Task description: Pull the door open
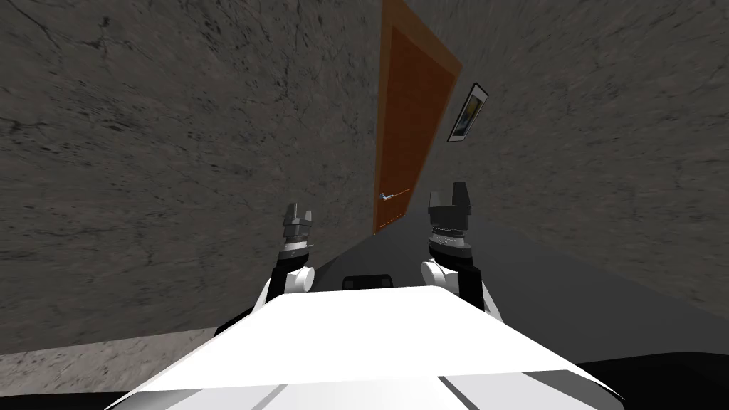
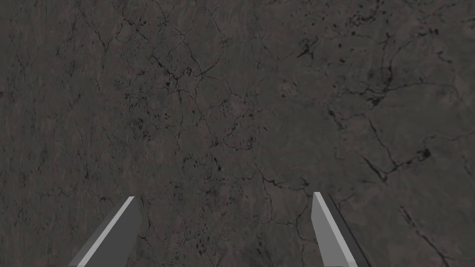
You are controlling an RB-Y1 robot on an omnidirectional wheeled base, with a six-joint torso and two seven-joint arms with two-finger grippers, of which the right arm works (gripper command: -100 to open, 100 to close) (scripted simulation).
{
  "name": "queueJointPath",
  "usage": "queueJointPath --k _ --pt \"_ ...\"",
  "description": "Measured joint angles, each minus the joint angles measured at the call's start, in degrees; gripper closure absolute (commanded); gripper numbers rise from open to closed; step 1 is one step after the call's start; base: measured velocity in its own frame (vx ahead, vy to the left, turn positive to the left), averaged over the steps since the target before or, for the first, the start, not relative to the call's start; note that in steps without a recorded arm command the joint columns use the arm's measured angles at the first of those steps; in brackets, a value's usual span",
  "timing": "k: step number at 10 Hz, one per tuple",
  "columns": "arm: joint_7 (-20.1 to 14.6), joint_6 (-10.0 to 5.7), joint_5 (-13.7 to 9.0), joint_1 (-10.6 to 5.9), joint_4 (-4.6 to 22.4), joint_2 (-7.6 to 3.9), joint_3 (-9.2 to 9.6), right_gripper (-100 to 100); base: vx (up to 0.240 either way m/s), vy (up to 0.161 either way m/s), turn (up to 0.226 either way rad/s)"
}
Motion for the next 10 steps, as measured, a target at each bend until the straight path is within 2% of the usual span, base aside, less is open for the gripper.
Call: queueJointPath --k 2,5,7,10 --pt "-0.3 -0.57 -1.0 -1.07 2.8 -0.72 0.03 -100 0.062 -0.090 0.173" --pt "-0.4 -1.35 -2.7 -2.48 7.9 -1.76 1.36 -100 0.083 -0.095 0.156" --pt "-0.8 -3.04 -4.1 -2.63 11.4 -2.77 2.15 -100 0.048 -0.072 0.104" --pt "-1.0 -3.12 -5.7 -4.52 15.3 -3.71 2.61 -100 0.041 -0.082 0.128"
